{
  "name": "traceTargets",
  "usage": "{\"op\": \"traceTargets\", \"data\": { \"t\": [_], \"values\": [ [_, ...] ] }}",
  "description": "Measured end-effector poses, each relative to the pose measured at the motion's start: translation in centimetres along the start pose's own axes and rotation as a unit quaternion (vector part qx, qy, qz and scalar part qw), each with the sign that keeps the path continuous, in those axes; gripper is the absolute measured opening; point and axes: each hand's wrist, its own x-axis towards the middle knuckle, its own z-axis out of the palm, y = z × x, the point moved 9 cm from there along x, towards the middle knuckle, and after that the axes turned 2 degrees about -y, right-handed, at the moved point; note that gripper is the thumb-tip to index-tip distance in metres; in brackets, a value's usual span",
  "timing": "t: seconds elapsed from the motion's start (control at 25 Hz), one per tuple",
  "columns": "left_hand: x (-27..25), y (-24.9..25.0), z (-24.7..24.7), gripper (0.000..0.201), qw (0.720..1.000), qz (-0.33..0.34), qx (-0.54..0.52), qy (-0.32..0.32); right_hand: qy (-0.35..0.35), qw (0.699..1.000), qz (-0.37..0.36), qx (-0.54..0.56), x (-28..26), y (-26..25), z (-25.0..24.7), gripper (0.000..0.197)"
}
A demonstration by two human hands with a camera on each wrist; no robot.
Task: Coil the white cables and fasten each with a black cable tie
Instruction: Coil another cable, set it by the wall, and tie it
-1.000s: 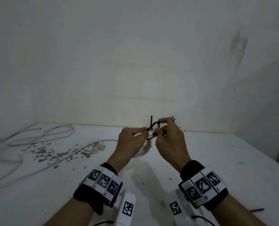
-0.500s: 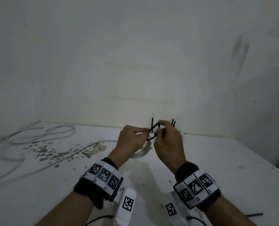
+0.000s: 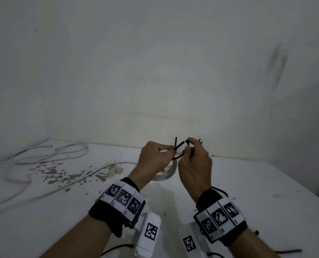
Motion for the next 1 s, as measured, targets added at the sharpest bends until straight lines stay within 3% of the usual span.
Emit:
{"op": "traceTargets", "data": {
  "t": [0.2, 0.44, 0.64, 0.72, 0.84, 0.92, 1.0],
  "values": [
    [-0.2, 0.5, -0.3, 0.022, 0.999, 0.013, 0.043, 0.005, -0.024, 0.999, -0.008, -0.026, 0.3, 0.0, 0.1, 0.03],
    [-0.2, 0.5, -0.9, 0.022, 0.996, 0.018, 0.092, 0.011, -0.051, 0.992, -0.068, -0.095, 0.5, -0.8, 0.7, 0.028],
    [-0.6, 1.2, -1.8, 0.022, 0.979, 0.042, 0.195, 0.046, -0.106, 0.982, -0.082, -0.132, 0.7, -0.8, 1.3, 0.02],
    [-0.7, 1.2, -2.2, 0.022, 0.981, 0.063, 0.178, 0.034, -0.155, 0.984, -0.043, -0.081, 1.0, -0.5, 1.2, 0.011],
    [-1.1, 1.9, -1.8, 0.017, 0.988, 0.113, 0.103, -0.035, -0.233, 0.962, 0.061, 0.128, 0.7, -0.3, 1.3, 0.011],
    [-1.5, 2.4, -1.9, 0.015, 0.989, 0.119, 0.056, -0.069, -0.242, 0.949, 0.083, 0.182, 0.3, -0.8, 1.3, 0.014],
    [-1.6, 2.1, -2.1, 0.016, 0.991, 0.096, -0.013, -0.089, -0.22, 0.957, 0.081, 0.173, 0.7, -0.7, 0.9, 0.019]
  ]
}}
